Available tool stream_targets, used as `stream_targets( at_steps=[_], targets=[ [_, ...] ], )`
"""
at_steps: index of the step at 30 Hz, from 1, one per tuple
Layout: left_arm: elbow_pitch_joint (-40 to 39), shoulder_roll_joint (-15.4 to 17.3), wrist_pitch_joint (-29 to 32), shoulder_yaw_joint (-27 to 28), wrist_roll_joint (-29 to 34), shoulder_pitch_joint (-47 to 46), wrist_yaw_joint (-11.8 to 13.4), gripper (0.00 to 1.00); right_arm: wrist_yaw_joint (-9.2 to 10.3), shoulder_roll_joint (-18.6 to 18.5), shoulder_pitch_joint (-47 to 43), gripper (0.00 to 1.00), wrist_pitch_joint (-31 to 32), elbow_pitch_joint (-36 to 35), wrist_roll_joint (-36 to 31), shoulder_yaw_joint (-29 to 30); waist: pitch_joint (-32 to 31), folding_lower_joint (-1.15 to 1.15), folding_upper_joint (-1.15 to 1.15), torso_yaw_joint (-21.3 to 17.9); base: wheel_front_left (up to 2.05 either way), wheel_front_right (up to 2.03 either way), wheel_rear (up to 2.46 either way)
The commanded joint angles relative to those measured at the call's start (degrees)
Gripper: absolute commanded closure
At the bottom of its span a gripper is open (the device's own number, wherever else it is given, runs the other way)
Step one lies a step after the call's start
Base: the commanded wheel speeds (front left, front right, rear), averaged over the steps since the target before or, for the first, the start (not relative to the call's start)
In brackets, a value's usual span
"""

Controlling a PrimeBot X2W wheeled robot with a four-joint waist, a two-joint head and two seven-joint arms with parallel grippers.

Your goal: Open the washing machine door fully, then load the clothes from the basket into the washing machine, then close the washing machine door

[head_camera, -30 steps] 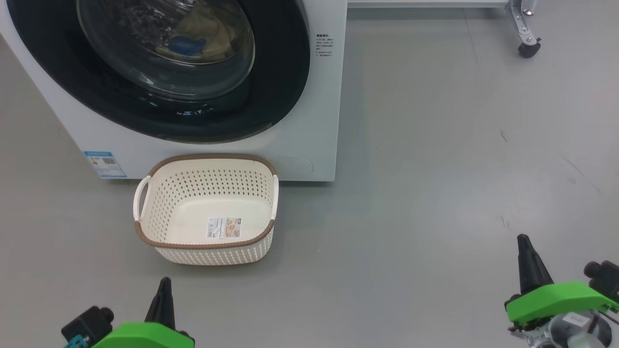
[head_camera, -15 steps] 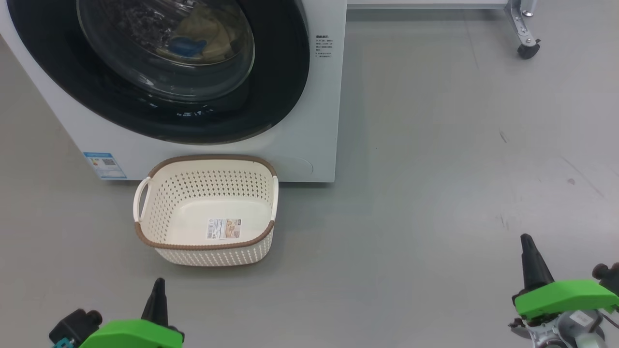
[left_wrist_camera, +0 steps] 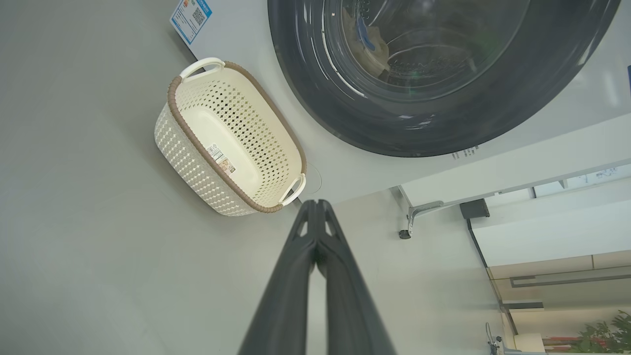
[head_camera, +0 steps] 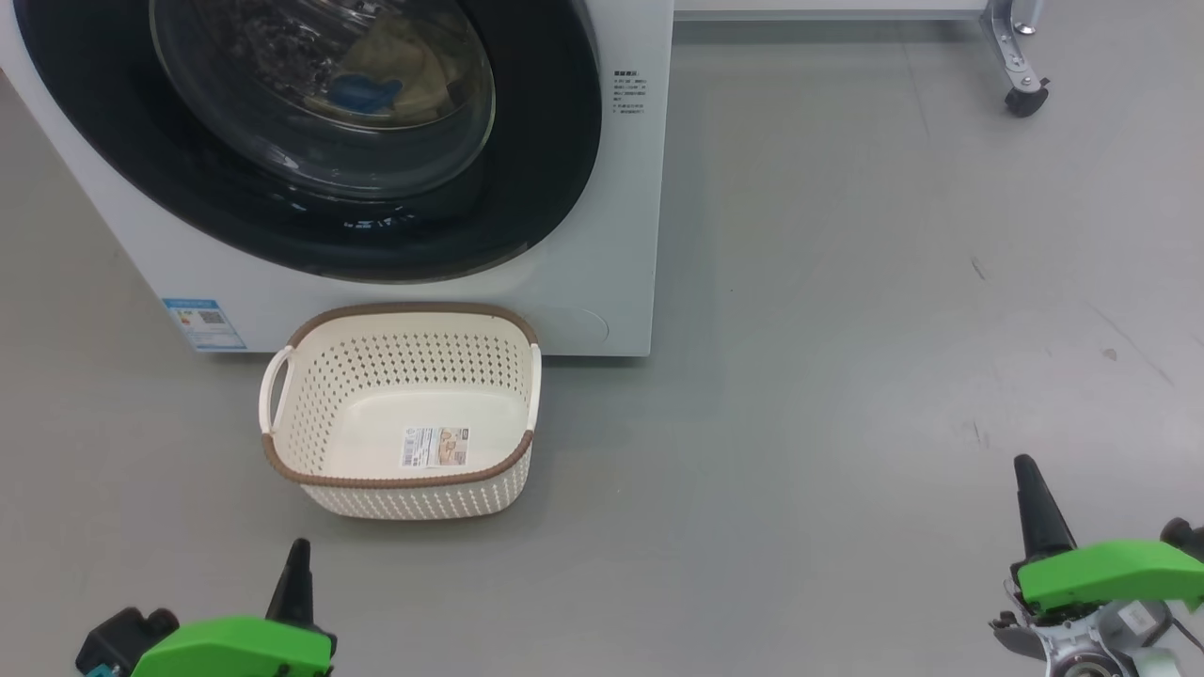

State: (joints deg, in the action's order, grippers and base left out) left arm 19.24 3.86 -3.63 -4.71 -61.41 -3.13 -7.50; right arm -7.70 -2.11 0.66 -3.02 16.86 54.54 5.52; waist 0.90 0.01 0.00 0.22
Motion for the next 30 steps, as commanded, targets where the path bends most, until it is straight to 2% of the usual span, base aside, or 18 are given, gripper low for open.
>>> stream_targets(
  at_steps=[1,30],
  targets=[
    [-2.18,0.38,0.40,1.84,-1.43,-2.58,0.00,1.00,0.11,-0.59,3.50,1.00,0.32,-2.21,1.74,-0.25,-0.02,-0.01,0.00,-0.01,0.00,0.00,0.00],
    [-3.84,-0.13,5.48,6.68,-17.79,-2.82,0.01,1.00,0.16,-0.69,4.61,1.00,5.37,-2.55,21.43,0.45,-0.41,-0.01,0.00,-0.12,0.00,0.00,0.00]
  ],
)
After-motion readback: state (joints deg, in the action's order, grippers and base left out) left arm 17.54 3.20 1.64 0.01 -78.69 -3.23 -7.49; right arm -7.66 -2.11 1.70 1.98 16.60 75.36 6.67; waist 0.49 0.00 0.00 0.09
